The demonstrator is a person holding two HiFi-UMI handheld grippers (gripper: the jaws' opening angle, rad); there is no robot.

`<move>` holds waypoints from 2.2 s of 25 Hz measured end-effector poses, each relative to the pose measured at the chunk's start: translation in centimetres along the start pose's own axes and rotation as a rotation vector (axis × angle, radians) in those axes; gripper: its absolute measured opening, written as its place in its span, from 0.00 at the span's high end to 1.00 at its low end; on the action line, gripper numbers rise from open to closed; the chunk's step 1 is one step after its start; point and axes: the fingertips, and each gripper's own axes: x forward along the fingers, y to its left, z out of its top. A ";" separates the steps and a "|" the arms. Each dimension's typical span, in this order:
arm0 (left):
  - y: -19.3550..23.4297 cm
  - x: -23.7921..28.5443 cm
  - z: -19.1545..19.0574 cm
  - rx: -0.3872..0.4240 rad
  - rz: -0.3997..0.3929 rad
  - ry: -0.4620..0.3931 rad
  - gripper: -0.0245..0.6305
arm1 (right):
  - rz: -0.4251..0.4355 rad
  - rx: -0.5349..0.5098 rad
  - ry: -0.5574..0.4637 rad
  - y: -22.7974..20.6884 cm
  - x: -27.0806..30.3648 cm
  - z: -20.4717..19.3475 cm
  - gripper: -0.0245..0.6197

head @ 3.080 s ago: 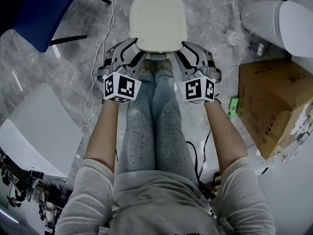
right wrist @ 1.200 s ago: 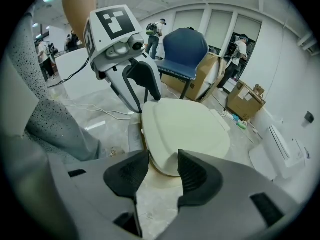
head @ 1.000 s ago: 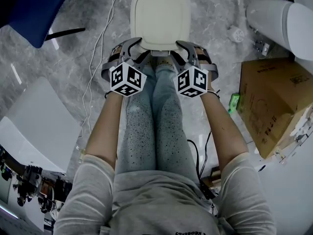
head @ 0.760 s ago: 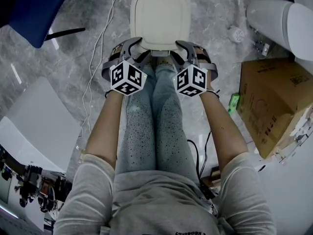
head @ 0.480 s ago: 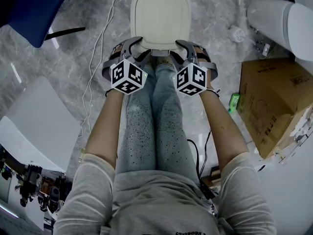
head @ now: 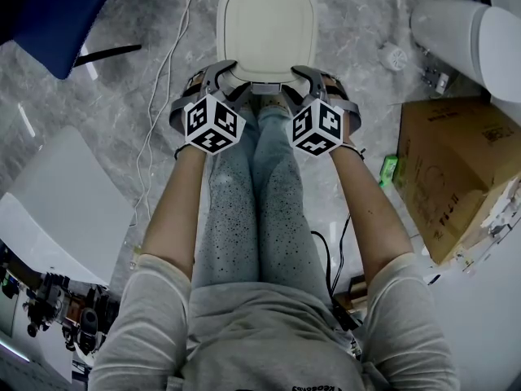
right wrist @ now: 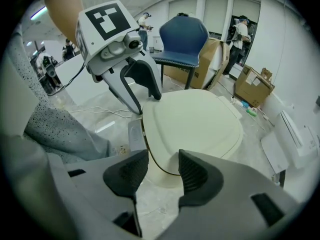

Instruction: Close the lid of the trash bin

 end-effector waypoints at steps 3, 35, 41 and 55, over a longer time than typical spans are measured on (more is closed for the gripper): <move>0.0 0.0 0.0 -0.016 -0.015 0.008 0.62 | 0.033 0.032 0.022 0.0 0.1 -0.1 0.68; 3.7 -22.0 20.7 -0.036 0.136 -0.200 0.93 | -0.258 0.157 -0.212 -8.4 -24.6 16.1 0.91; 3.2 -28.5 25.3 -0.075 0.203 -0.262 0.93 | -0.341 0.212 -0.276 -9.4 -32.6 18.8 0.91; 1.9 -43.2 34.1 -0.172 0.319 -0.443 0.93 | -0.517 0.351 -0.471 -9.7 -50.0 23.8 0.91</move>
